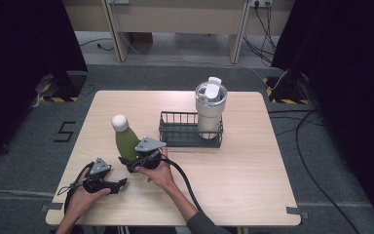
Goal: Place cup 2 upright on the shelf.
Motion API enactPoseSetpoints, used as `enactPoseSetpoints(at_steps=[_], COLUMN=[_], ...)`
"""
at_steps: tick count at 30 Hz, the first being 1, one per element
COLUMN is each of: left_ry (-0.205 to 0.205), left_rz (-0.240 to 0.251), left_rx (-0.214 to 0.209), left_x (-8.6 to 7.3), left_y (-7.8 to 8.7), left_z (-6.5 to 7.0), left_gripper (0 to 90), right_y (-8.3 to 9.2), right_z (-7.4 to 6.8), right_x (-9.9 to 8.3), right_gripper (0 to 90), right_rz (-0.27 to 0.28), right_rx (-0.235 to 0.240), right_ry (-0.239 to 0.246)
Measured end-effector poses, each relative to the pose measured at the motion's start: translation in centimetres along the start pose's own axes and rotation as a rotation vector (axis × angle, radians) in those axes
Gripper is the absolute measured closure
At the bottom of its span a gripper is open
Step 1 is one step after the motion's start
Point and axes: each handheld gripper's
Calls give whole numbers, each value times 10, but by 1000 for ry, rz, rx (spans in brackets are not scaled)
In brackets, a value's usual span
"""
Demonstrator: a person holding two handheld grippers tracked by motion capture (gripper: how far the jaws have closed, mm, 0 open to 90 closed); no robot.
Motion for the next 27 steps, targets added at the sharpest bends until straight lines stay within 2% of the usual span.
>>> enactPoseSetpoints(at_steps=[8, 19, 24, 27], left_ry=[-1, -1, 0, 1], left_rz=[0, 0, 0, 0], left_rx=[-2, -3, -4, -4], left_x=[0, 0, 0, 0], left_y=[0, 0, 0, 0], left_z=[0, 0, 0, 0], left_gripper=[124, 123, 123, 123], right_y=[-1, 3, 11, 15], right_z=[0, -3, -1, 0], right_x=[0, 2, 11, 14], right_gripper=[199, 205, 206, 206], right_rz=[13, 29, 52, 44], right_rx=[6, -27, -15, -43], right_ry=[2, 28, -11, 30])
Point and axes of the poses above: each handheld gripper's, and its own axes: y roughly backward along the jaws, x roughly out of its top, z roughly to its right, and after that the axes turned 2 degrees about y, right-handed
